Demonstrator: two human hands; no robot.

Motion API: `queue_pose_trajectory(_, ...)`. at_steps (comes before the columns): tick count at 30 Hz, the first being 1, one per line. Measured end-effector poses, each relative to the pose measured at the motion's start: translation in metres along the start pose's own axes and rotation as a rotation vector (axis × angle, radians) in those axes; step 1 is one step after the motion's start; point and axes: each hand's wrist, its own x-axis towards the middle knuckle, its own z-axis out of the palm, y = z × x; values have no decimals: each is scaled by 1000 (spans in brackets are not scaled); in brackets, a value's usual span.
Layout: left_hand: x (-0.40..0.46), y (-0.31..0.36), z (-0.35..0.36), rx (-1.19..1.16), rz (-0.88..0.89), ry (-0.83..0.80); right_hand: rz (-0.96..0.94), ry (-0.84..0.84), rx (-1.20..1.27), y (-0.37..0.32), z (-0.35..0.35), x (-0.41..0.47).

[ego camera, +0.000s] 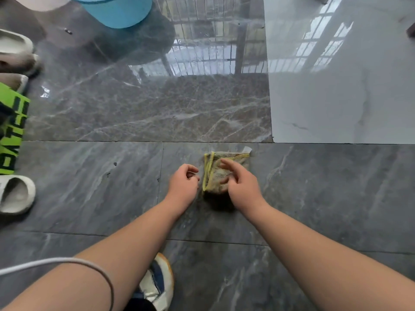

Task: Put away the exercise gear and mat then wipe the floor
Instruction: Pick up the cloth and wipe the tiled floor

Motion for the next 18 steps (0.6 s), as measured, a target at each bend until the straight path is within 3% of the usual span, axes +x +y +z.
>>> queue_pose_trajectory(2,0,1,1,16,18,4,66,194,-65,2,-16,5)
queue_pose_trajectory(4,3,3,2,40,33,10,194,276,-186,7,-30,12)
queue_pose_trajectory(8,9,9,5,71,24,13,442,134,-244,9,-28,19)
queue_pose_trajectory(11,12,14,6,80,16,2,535,142,-112,4,-15,27)
queue_pose_trajectory(15,19,17,2,98,2,-9,527,108,227,5,0,39)
queue_pose_trajectory(18,17,20,-5,159,-9,-15,474,121,251,-2,-1,37)
